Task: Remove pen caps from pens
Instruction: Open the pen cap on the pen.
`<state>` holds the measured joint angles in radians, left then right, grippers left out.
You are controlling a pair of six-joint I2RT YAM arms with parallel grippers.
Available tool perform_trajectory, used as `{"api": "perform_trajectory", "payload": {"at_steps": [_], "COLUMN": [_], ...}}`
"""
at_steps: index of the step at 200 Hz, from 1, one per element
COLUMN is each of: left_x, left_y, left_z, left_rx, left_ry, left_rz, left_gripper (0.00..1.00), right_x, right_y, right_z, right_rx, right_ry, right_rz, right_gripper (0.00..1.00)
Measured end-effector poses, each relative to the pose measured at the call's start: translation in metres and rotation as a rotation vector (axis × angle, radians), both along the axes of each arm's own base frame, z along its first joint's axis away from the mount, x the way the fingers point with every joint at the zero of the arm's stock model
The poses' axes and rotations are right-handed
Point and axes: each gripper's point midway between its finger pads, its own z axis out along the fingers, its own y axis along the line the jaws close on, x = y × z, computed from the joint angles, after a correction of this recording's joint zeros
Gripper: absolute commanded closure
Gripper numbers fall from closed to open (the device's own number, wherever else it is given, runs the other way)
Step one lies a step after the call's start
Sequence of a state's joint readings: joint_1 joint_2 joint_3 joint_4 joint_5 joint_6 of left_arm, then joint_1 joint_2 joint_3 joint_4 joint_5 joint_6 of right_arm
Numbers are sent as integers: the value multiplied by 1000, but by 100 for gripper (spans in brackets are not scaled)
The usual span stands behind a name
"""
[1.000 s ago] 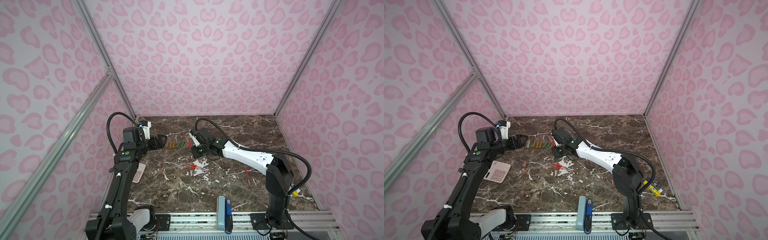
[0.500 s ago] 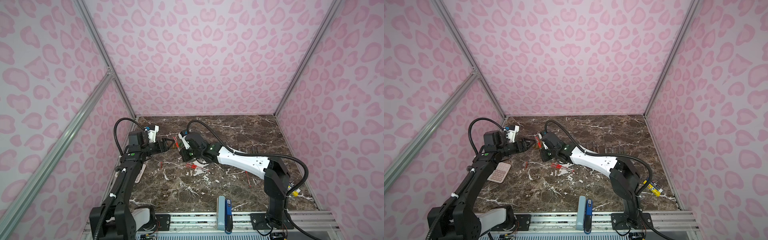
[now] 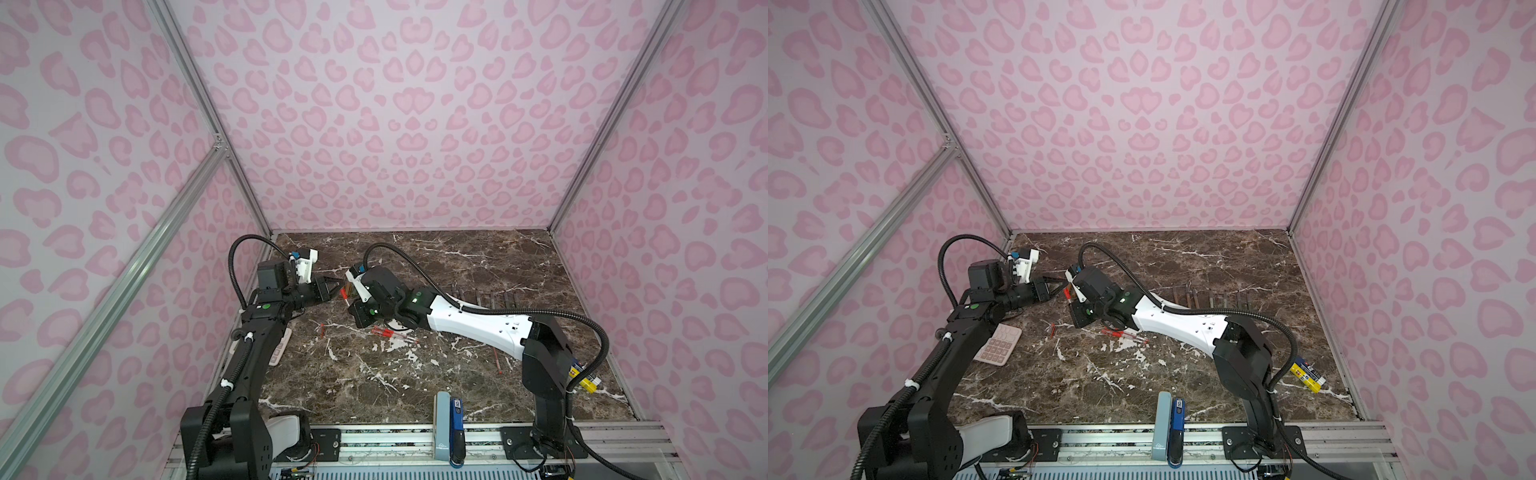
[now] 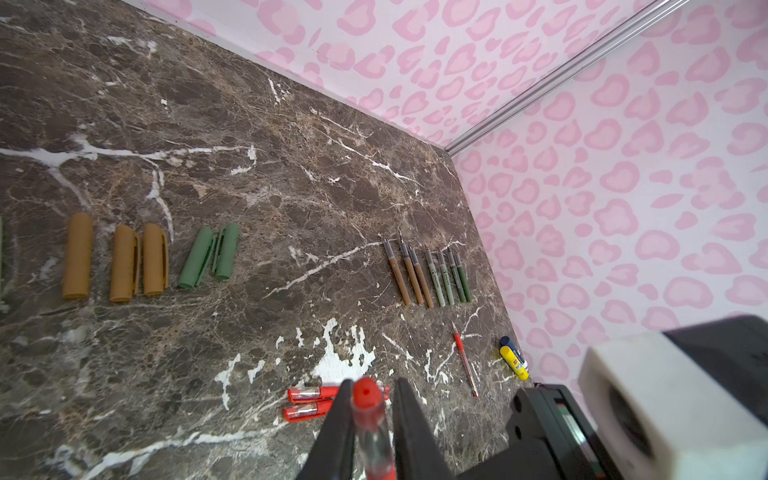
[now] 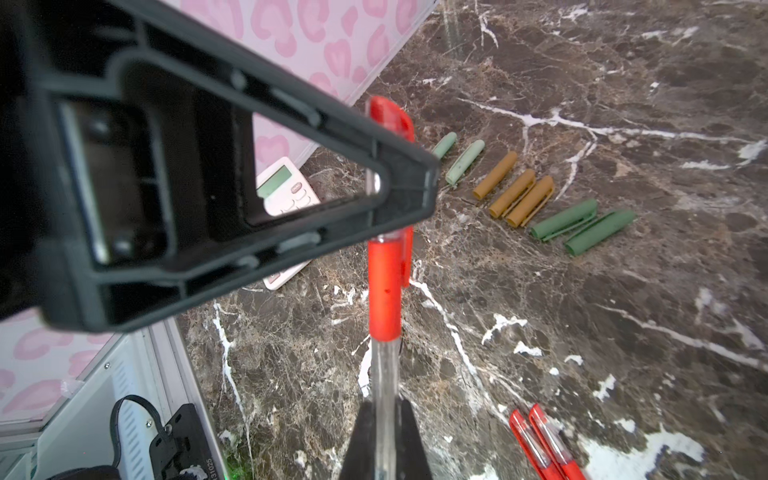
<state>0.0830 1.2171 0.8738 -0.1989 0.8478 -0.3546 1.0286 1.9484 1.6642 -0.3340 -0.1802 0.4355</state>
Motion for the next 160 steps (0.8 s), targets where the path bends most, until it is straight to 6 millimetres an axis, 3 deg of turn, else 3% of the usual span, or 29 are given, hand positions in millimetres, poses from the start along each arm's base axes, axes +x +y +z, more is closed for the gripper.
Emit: {"api": "perform_trajectory", "payload": {"at_steps": [21, 42, 75, 100, 121, 152, 160], "left_x": [-2, -2, -2, -3, -4, -3, -3], "left_y": [-2, -2, -1, -1, -1, 1, 1], "left_z": [-3, 1, 2, 4, 1, 2, 2], "left_rx": [-14, -11, -7, -4, -4, 5, 6], "left_ry": [11, -2, -10, -20, -23, -30, -32], "left_rz": [-5, -6, -3, -1, -1, 11, 12], "left_gripper": [95, 96, 96, 96, 96, 96, 96], "right_x": [-2, -1, 1, 10, 17, 20, 20], "right_y": [0, 1, 2, 6, 8, 15, 16], "right_z": [-3, -1, -2, -2, -3, -4, -4], "right_rx": [-4, -9, -6, -4, -1, 12, 13], "right_ry": [1, 2, -5, -7, -9, 3, 2], "right_rz": [4, 4, 2, -3, -8, 25, 24], "right_gripper": [100, 100, 74, 69, 74, 100, 100]}}
